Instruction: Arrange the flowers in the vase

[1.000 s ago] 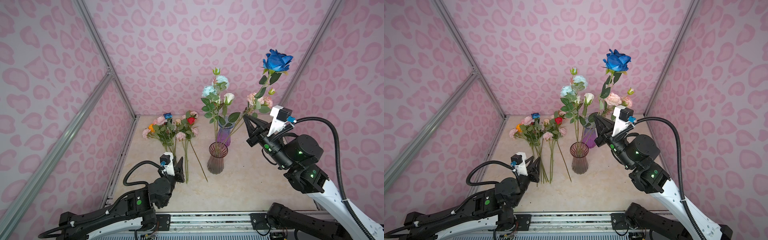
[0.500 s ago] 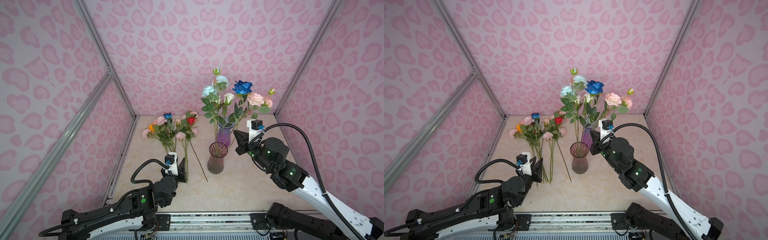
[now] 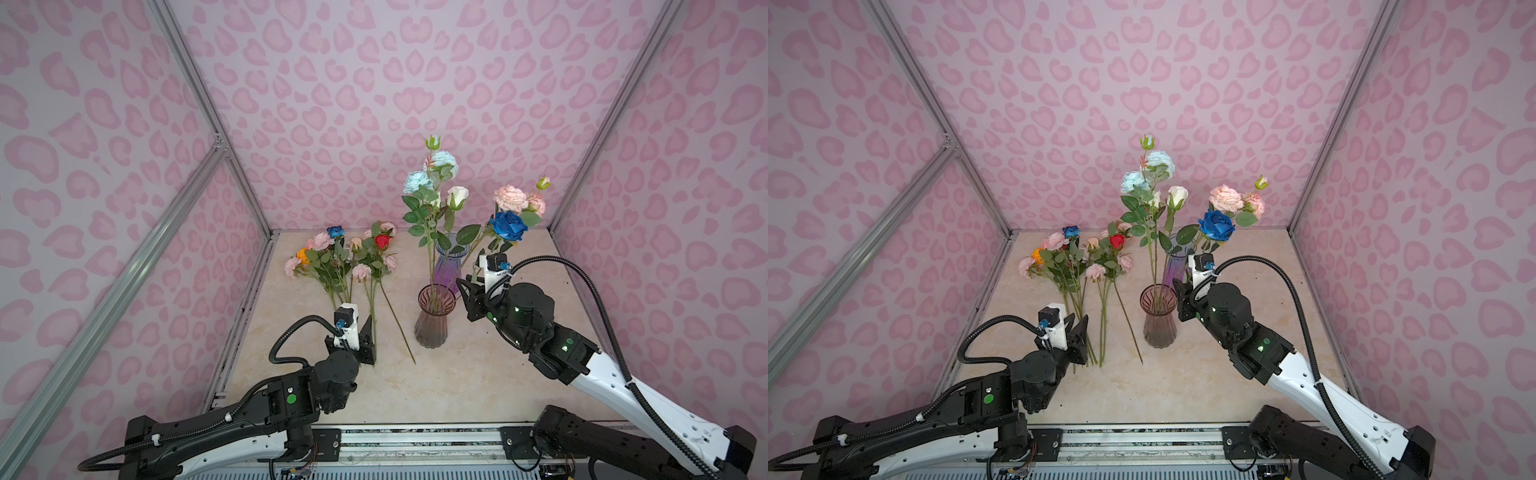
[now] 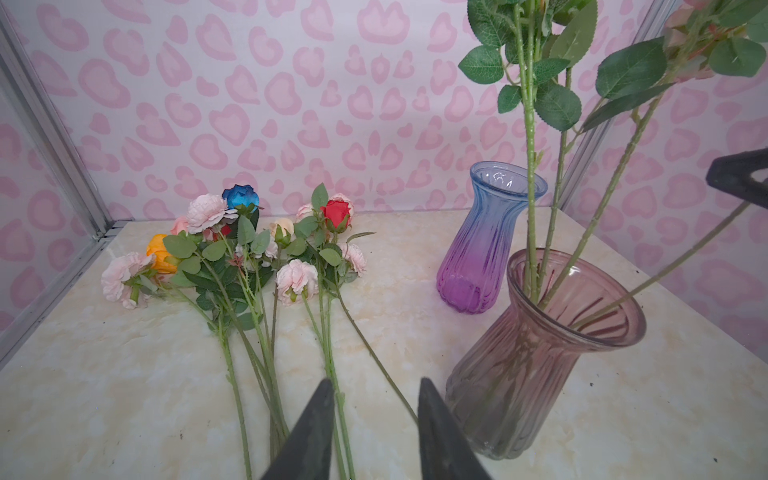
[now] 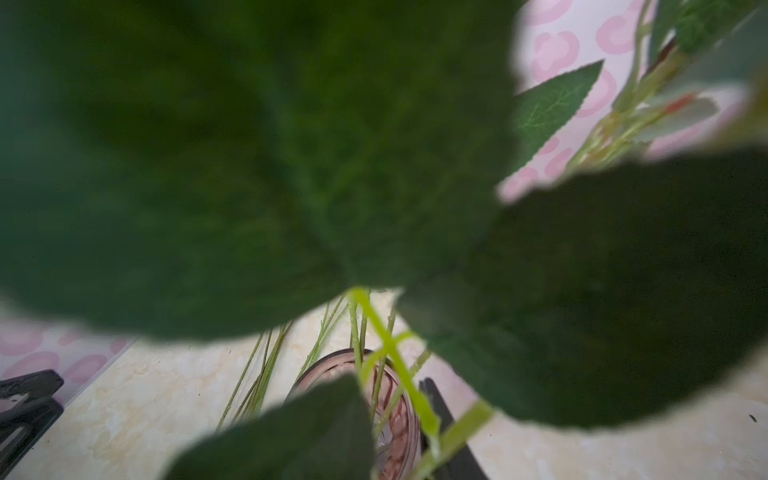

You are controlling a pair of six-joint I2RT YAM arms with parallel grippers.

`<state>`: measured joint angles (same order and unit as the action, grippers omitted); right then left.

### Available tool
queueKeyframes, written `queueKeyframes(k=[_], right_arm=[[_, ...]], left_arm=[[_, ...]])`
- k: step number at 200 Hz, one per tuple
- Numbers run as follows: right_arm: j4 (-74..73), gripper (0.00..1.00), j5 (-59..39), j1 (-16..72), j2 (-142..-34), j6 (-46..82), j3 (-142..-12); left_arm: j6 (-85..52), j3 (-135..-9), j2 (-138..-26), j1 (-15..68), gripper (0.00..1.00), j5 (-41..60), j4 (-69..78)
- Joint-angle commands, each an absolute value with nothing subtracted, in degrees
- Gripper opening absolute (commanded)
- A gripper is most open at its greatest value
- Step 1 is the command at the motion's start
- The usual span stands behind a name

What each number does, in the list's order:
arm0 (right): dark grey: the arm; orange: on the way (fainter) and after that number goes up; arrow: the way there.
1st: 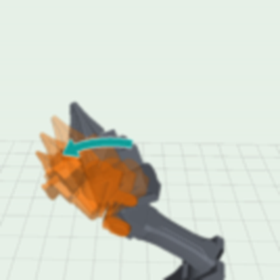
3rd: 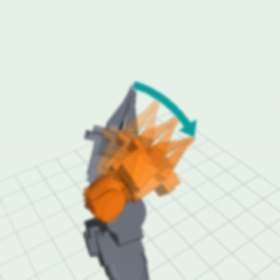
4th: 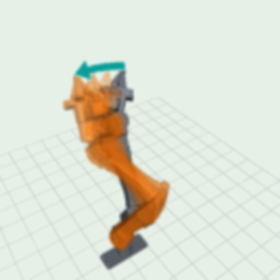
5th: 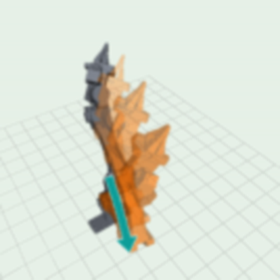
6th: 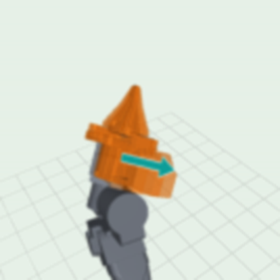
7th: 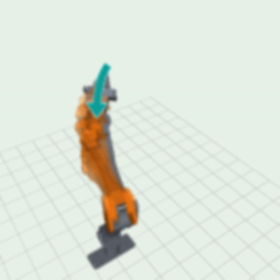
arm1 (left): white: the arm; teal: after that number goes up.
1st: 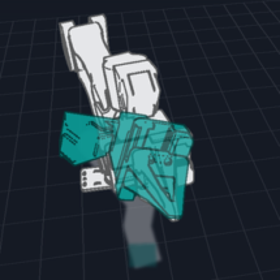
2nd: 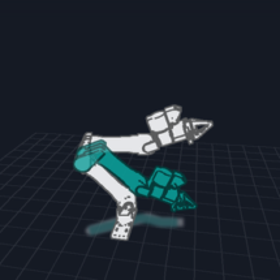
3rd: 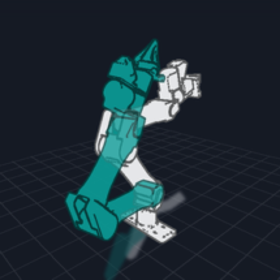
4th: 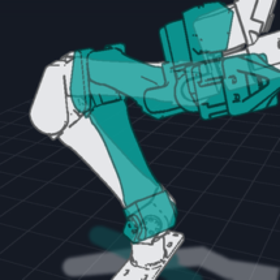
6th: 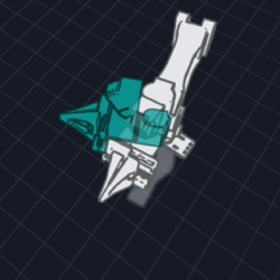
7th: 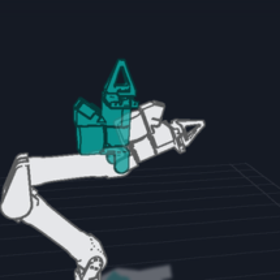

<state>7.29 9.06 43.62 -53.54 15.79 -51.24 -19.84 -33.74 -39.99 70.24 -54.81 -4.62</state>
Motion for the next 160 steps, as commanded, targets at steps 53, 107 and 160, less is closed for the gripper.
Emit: queueKeyframes(k=[53, 107, 160], right_arm=[[10.1, 0.47, 12.3, 43.7, -52.1, 15.7, -51.7], [16.4, 0.59, 10.5, 43.7, -49.2, 17.2, -51.6], [19.7, 0.67, 9.3, 43.6, -46.1, 17.1, -50.2]], left_arm=[[-21.4, -35.8, -43.5, 69.2, 0.4, -54.6, -5.0], [-23.0, -36.3, -45.5, 67.7, 0.43, -53.2, -5.3], [-24.0, -37.6, -48.5, 66.2, 0.43, -50.5, -5.8]])
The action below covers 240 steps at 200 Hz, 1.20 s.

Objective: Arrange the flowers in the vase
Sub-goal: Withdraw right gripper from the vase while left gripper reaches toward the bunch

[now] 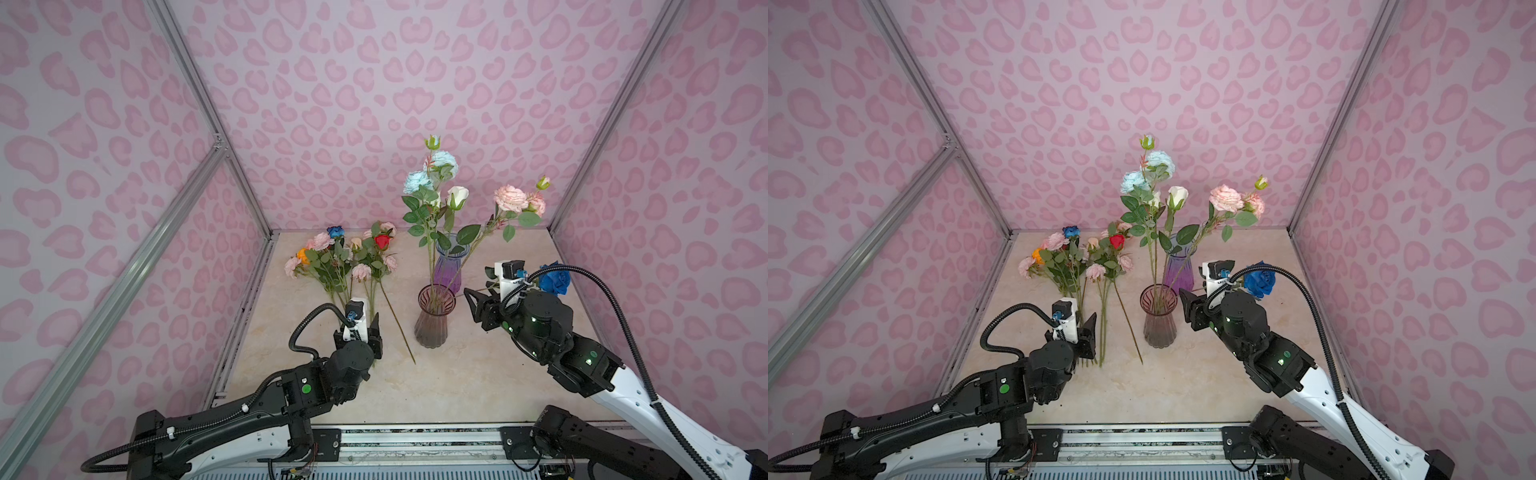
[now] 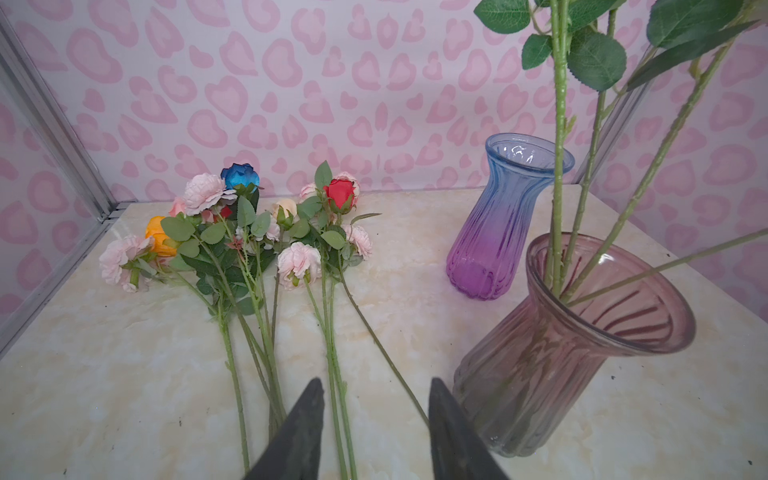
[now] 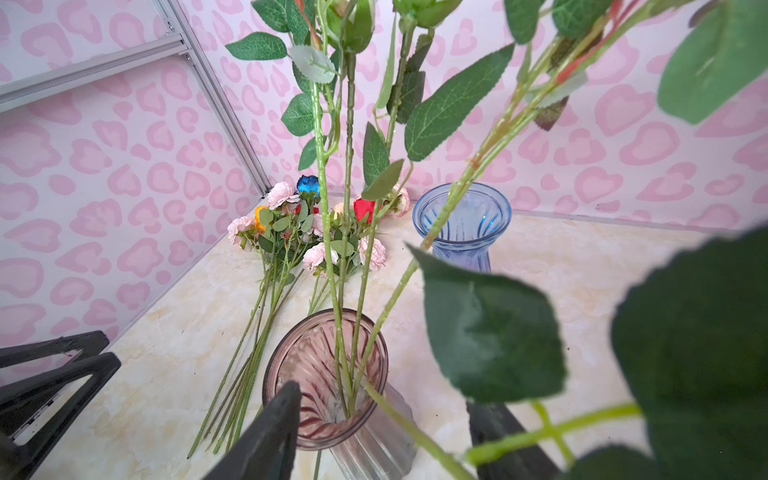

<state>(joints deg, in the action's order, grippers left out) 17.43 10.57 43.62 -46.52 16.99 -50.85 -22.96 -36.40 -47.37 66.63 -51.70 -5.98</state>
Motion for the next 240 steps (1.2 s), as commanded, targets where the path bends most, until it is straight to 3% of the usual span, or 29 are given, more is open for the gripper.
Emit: queueKeyframes(k=[1, 42, 81, 185, 203, 219, 240], right_arm=[[19.7, 0.67, 9.3, 43.6, -46.1, 17.1, -50.2], [22.9, 0.72, 5.1, 43.7, -45.4, 16.8, -50.4], [26.1, 0.82, 2.8, 43.7, -43.7, 17.5, -49.1], [30.7, 0.85, 1.2, 43.7, -36.5, 21.7, -43.5], [31.4, 0.72, 1.7, 43.7, -34.8, 23.5, -42.4], [31.0, 0.51, 0.7, 43.6, -33.7, 24.7, -41.3], [30.5, 0.31, 0.8, 43.6, -33.2, 26.0, -39.9]], left_arm=[[-24.0, -37.6, -48.6, 66.2, 0.43, -50.5, -5.8], [-24.1, -39.7, -51.4, 65.1, 0.43, -48.6, -6.5], [-26.7, -41.9, -53.6, 59.6, 0.45, -43.2, -9.1], [-36.2, -46.4, -61.4, 36.4, 0.44, -22.8, -16.0], [-38.4, -46.8, -64.7, 32.4, 0.4, -19.8, -16.4], [-39.8, -47.3, -67.8, 29.2, 0.37, -17.2, -16.2], [-39.4, -49.1, -72.4, 26.9, 0.25, -16.4, -16.4]])
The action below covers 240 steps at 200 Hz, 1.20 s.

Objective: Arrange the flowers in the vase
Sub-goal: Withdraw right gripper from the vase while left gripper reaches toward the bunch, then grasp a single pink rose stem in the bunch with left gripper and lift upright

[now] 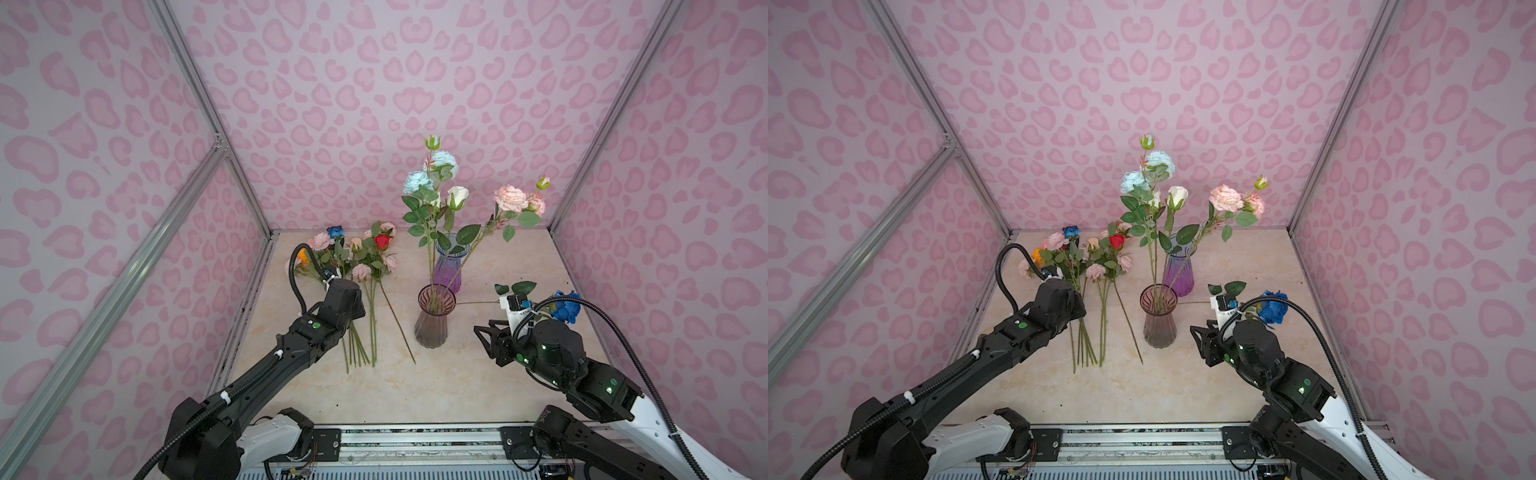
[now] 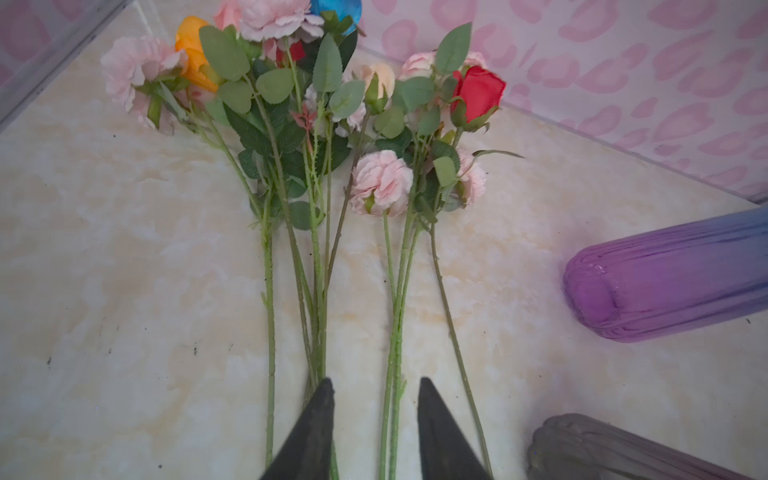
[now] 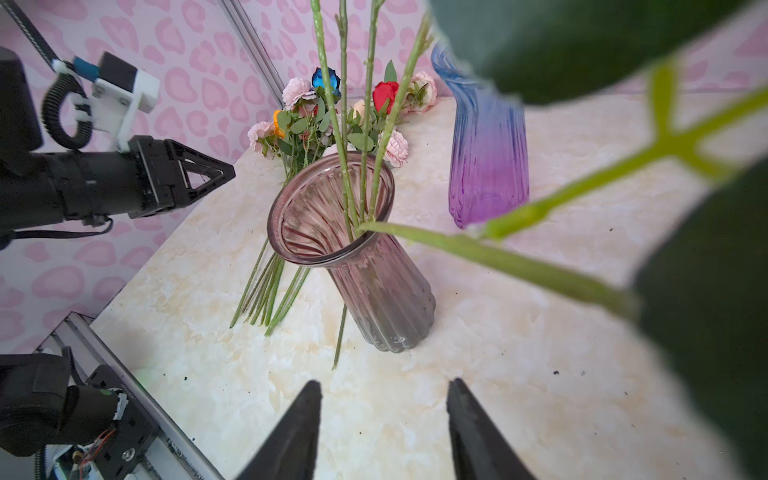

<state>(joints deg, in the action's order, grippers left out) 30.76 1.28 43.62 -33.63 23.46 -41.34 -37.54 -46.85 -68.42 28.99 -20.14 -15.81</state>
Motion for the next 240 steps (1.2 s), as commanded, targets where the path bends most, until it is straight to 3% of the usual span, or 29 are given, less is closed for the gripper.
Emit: queueKeyframes(k=[1, 27, 55, 97, 137, 181, 214, 240], right_arm=[[30.5, 0.3, 0.8, 43.7, -33.2, 26.1, -39.9], [30.5, 0.06, 1.6, 43.7, -32.7, 27.7, -38.8], [29.4, 0.0, 3.7, 43.6, -31.5, 29.2, -37.5], [27.4, 0.0, 5.7, 43.6, -30.1, 31.7, -34.8], [26.2, 0.02, 5.3, 43.6, -31.3, 31.9, -34.5], [25.2, 0.04, 4.7, 43.6, -32.1, 31.6, -34.8], [25.6, 0.06, 4.9, 43.6, -31.6, 31.8, -34.8], [25.7, 0.07, 4.6, 43.6, -31.6, 32.0, -35.0]], left_arm=[[-39.3, -49.2, -72.7, 26.8, 0.24, -16.3, -16.4], [-39.5, -51.4, -78.5, 24.3, 0.05, -15.0, -16.1], [-39.1, -53.9, -85.6, 22.3, 0.03, -14.8, -15.8], [-38.4, -56.2, -92.6, 20.3, 0.03, -15.9, -15.6], [-36.2, -57.0, -95.3, 17.4, 0.15, -17.2, -15.7], [-34.3, -58.8, -100.0, 17.1, 0.18, -17.5, -15.7], [-33.8, -60.1, -102.4, 16.9, 0.17, -17.3, -15.8], [-32.9, -60.2, -103.0, 16.9, 0.08, -17.8, -15.9]])
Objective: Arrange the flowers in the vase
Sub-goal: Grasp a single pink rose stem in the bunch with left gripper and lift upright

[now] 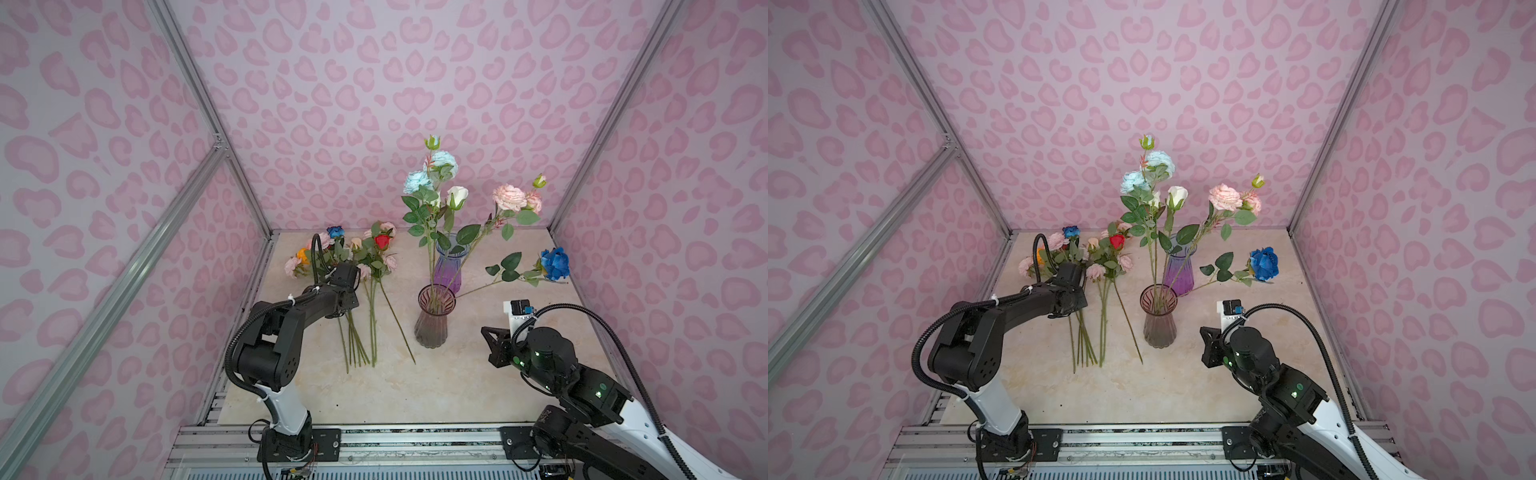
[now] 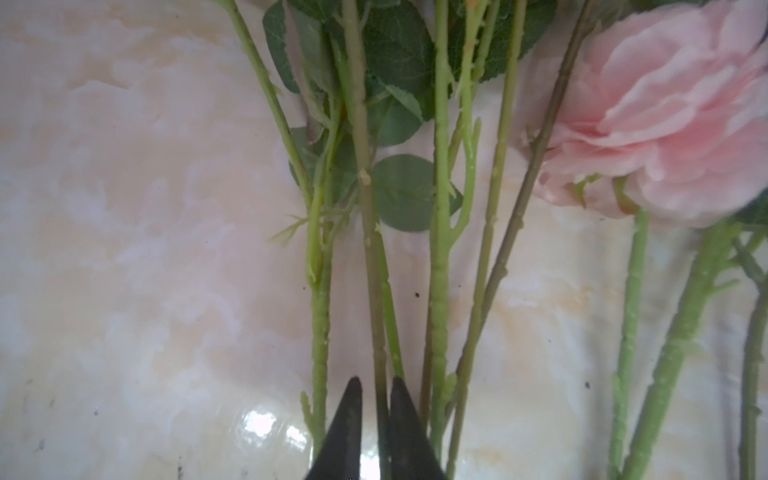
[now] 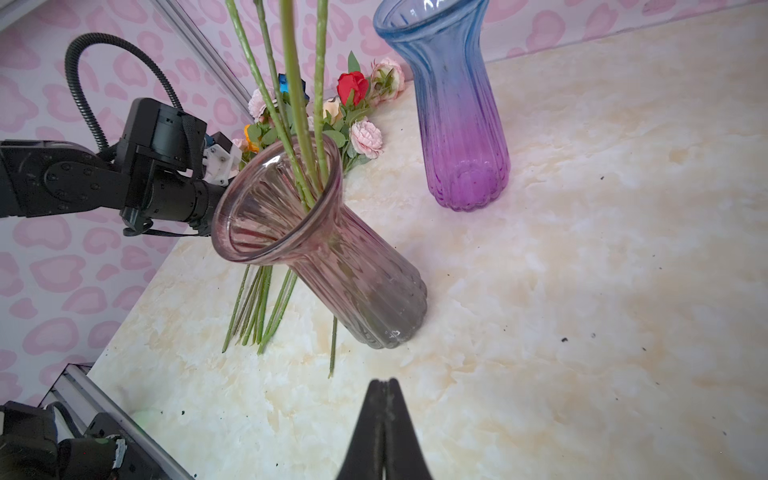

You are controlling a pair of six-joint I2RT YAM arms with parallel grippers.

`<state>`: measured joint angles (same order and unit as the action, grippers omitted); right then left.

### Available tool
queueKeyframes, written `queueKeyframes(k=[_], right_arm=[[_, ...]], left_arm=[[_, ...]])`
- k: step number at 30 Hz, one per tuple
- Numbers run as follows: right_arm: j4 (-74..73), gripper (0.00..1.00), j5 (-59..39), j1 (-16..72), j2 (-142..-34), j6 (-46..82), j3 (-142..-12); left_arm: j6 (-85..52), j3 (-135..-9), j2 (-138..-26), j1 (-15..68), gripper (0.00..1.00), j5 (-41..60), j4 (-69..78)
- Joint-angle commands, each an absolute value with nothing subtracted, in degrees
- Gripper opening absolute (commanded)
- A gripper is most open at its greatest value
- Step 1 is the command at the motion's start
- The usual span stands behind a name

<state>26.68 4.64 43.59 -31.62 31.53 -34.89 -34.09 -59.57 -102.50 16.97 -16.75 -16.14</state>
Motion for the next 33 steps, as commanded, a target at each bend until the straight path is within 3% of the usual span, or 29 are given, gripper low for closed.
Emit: queueKeyframes(k=[1, 3, 8, 21, 33], right_arm=[[25.7, 0.07, 4.5, 43.6, -31.5, 32.0, -35.0], [25.8, 0.07, 4.6, 43.6, -31.4, 32.0, -35.1], [26.2, 0.08, 4.6, 43.6, -31.3, 31.7, -35.8], [24.0, 0.11, 2.4, 43.6, -31.7, 28.0, -39.6], [22.3, 0.16, 1.6, 43.7, -27.6, 26.4, -42.1]], left_arm=[[-32.9, -60.2, -103.0, 16.9, 0.08, -17.8, -15.9], [-32.4, -60.2, -102.7, 16.9, 0.03, -17.9, -16.1], [-32.1, -59.0, -97.8, 16.9, 0.03, -15.8, -16.9], [-30.1, -52.7, -68.5, 17.1, 0.03, -6.7, -16.4], [-24.1, -41.9, -43.3, 20.7, 0.03, 3.5, 1.4]])
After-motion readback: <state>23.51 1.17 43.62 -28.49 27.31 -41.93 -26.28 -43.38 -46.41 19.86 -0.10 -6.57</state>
